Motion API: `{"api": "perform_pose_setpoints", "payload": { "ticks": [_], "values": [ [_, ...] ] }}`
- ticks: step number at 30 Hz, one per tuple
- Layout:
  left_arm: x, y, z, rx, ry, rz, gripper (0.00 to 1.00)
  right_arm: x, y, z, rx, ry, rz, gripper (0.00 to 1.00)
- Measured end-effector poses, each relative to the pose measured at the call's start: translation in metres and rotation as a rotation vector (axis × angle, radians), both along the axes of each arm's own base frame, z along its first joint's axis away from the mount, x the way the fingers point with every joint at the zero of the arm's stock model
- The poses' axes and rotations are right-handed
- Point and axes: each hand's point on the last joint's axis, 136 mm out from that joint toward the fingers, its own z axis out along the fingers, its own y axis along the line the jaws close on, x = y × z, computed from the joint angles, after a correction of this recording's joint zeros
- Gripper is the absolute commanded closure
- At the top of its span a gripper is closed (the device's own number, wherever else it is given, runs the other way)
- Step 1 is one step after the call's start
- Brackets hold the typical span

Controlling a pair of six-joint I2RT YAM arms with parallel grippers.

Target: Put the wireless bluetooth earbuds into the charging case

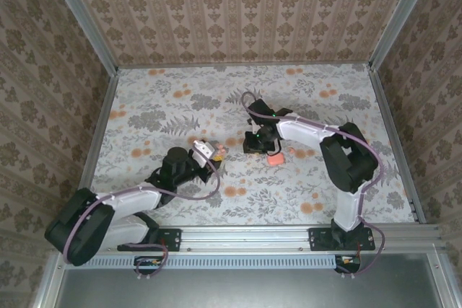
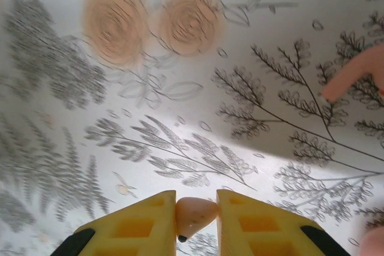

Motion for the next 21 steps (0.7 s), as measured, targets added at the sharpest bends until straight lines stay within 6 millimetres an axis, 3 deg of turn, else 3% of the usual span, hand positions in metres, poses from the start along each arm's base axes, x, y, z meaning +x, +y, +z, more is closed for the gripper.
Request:
{"api": "perform_pose_setpoints", "payload": {
  "ticks": [11, 15, 21],
  "values": [
    [0.01, -0.015, -0.027, 0.013, 0.012, -0.009, 0.86, 0.006, 0.002, 0.041, 0.236, -0.17, -0.136, 0.79],
    [0.013, -0.025, -0.021, -0.018, -0.011, -0.033, 0.86, 0.01, 0.003, 0.063, 0.313, -0.243, -0.167, 0.79],
    [0.014, -0.036, -0.008, -0.06, -0.044, -0.073, 0.86, 0.008, 0.006, 0.077, 0.365, -0.297, -0.19, 0.79]
  ]
}}
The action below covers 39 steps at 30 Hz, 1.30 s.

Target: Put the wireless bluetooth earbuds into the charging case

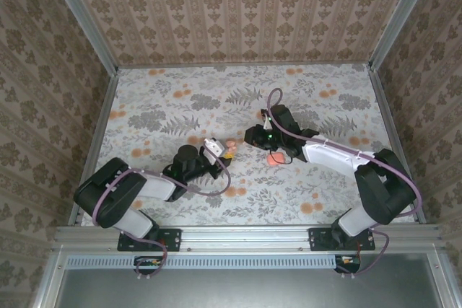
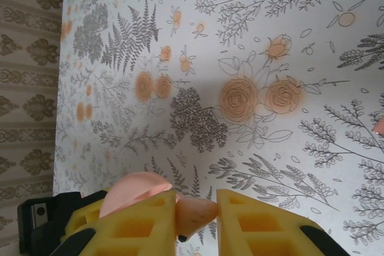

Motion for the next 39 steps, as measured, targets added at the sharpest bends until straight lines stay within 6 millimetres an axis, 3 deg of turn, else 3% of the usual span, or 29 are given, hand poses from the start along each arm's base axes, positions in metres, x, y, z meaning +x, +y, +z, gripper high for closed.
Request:
{"api": "perform_pose_setpoints", "payload": {
  "ticks": [10, 39],
  "values": [
    [0.002, -0.008, 0.013, -0.04, -0.034, -0.029, 0.86, -0.004, 0.013, 0.006, 0.015, -0.032, 0.014, 0.79],
    [0.002, -0.008, 0.017, -0.047, -0.043, -0.028, 0.87, -0.012, 0.024, 0.008, -0.017, -0.054, 0.044, 0.77]
  ]
}}
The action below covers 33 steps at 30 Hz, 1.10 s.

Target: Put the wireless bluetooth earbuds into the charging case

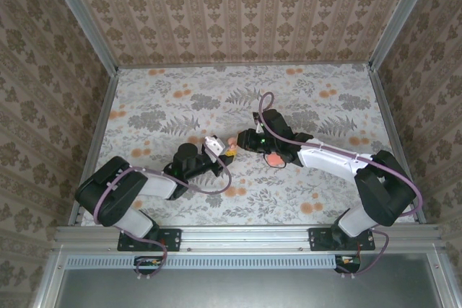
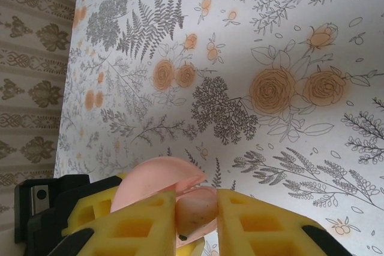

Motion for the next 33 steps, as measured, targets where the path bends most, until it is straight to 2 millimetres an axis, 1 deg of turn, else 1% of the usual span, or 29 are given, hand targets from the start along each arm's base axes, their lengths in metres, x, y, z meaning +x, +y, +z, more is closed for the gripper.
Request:
{"api": "perform_pose_setpoints", "payload": {
  "ticks": [8, 21, 26, 30, 33],
  "values": [
    [0.001, 0.001, 0.008, -0.013, -0.017, 0.008, 0.87, 0.0, 0.004, 0.005, 0.004, -0.014, 0.011, 0.74],
    [0.001, 0.001, 0.009, -0.014, -0.02, 0.011, 0.87, -0.002, 0.007, 0.005, 0.007, -0.012, 0.021, 0.67],
    [0.001, 0.002, 0.01, -0.015, -0.022, 0.011, 0.87, -0.002, 0.006, 0.007, 0.009, -0.014, 0.021, 0.66],
    [0.001, 0.002, 0.014, -0.021, -0.029, 0.011, 0.87, -0.005, 0.004, 0.018, 0.02, -0.033, 0.023, 0.66],
    [0.0, 0.002, 0.017, -0.024, -0.036, 0.01, 0.87, -0.008, 0.001, 0.035, 0.032, -0.064, 0.024, 0.65]
  ]
}}
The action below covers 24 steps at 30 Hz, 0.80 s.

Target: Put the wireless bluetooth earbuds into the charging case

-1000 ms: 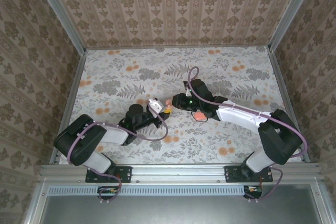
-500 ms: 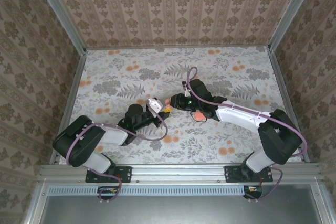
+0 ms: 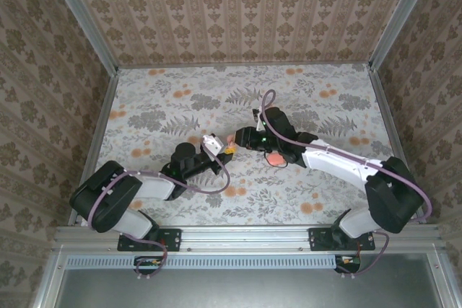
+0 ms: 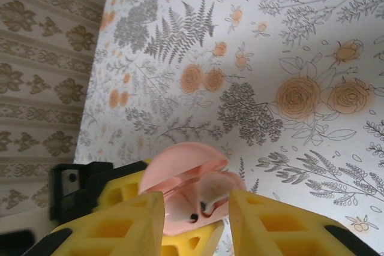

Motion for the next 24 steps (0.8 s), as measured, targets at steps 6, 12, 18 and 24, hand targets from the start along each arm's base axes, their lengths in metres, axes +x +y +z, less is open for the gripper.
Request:
{"api": "perform_pose_setpoints", "payload": {
  "ticks": [6, 12, 18, 24],
  "values": [
    [-0.002, 0.0, 0.005, -0.009, -0.009, -0.008, 0.87, -0.009, -0.011, 0.043, 0.024, -0.102, 0.018, 0.65],
    [-0.005, -0.004, 0.025, -0.047, -0.045, -0.038, 0.86, -0.011, -0.034, 0.084, 0.029, -0.249, 0.019, 0.65],
    [-0.007, -0.01, 0.047, -0.089, -0.081, -0.069, 0.86, -0.005, -0.066, 0.108, 0.0, -0.385, 0.028, 0.63],
    [-0.011, -0.011, 0.063, -0.121, -0.103, -0.095, 0.86, -0.005, -0.079, 0.102, -0.062, -0.485, 0.151, 0.53]
  ]
}}
